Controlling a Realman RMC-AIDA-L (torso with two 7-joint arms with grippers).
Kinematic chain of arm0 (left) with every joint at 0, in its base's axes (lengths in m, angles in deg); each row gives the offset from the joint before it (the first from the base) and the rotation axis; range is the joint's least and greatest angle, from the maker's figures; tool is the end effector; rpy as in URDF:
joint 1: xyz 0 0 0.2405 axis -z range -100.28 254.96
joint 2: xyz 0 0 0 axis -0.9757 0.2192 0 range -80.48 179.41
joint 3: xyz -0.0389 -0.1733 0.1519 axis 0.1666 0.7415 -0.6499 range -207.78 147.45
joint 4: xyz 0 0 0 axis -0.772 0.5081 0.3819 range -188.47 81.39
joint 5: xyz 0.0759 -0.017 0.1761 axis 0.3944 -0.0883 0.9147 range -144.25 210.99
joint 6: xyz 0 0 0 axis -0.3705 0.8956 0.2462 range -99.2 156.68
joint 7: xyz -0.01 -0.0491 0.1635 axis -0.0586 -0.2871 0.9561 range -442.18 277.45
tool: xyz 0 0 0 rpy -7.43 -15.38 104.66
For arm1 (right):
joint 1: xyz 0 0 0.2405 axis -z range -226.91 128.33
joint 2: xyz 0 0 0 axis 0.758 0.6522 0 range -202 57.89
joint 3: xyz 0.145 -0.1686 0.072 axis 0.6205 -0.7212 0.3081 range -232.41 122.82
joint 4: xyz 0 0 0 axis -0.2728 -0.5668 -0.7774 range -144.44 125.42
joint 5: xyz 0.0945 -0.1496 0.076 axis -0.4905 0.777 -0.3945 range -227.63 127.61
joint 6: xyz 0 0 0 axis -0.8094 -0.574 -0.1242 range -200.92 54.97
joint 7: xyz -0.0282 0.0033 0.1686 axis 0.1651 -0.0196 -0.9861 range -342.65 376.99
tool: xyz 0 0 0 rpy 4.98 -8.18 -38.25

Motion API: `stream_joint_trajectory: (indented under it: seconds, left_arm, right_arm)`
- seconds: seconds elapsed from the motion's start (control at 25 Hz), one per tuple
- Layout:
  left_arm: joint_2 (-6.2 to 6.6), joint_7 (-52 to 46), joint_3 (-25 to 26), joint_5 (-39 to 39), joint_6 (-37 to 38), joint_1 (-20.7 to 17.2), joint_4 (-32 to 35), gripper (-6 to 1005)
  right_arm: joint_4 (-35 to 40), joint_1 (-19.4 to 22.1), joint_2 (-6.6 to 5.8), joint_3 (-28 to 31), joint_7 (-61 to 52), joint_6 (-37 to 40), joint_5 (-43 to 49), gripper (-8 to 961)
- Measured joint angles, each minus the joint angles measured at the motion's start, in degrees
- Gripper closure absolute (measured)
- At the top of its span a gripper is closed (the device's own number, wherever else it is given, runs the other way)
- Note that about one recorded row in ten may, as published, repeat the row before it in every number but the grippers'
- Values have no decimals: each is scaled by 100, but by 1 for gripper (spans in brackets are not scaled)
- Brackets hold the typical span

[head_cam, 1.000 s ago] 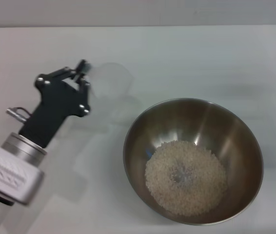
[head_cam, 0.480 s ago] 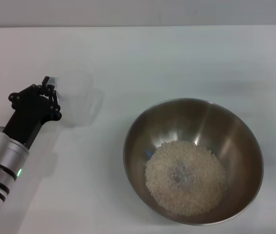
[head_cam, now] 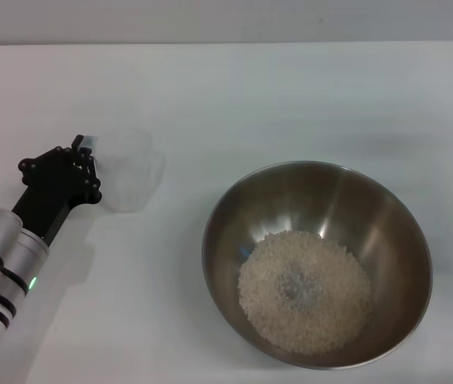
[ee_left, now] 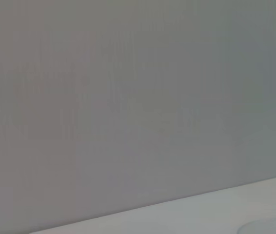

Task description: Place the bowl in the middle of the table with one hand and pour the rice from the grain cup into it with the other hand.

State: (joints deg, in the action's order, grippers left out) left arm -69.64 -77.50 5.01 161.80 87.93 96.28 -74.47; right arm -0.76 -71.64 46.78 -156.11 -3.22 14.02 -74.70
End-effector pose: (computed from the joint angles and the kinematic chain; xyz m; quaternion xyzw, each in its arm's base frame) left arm -0.2780 0.3077 -0.0590 -0.7762 -0.2041 -0.2379 0.5471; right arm 0.2729 0.3223 0.0726 -0.5904 0.1713 0.4679 0.6350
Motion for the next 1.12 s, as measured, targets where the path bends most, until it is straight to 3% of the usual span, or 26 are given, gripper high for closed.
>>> stream_joint_trajectory:
  seconds: [0.6, 0.88, 1.12]
  left_arm:
    - [-7, -24, -45, -2, 21, -157, -9, 846]
    - [-8, -26, -89, 26, 24, -227, -40, 630]
    - [-7, -29, -165, 29, 60, -297, -51, 624]
  right_arm:
    - [-55, 20, 0, 4, -1, -12, 3, 476]
    - [-71, -20, 0, -18, 0, -132, 9, 476]
    - [-69, -45, -9, -9, 40, -160, 9, 476]
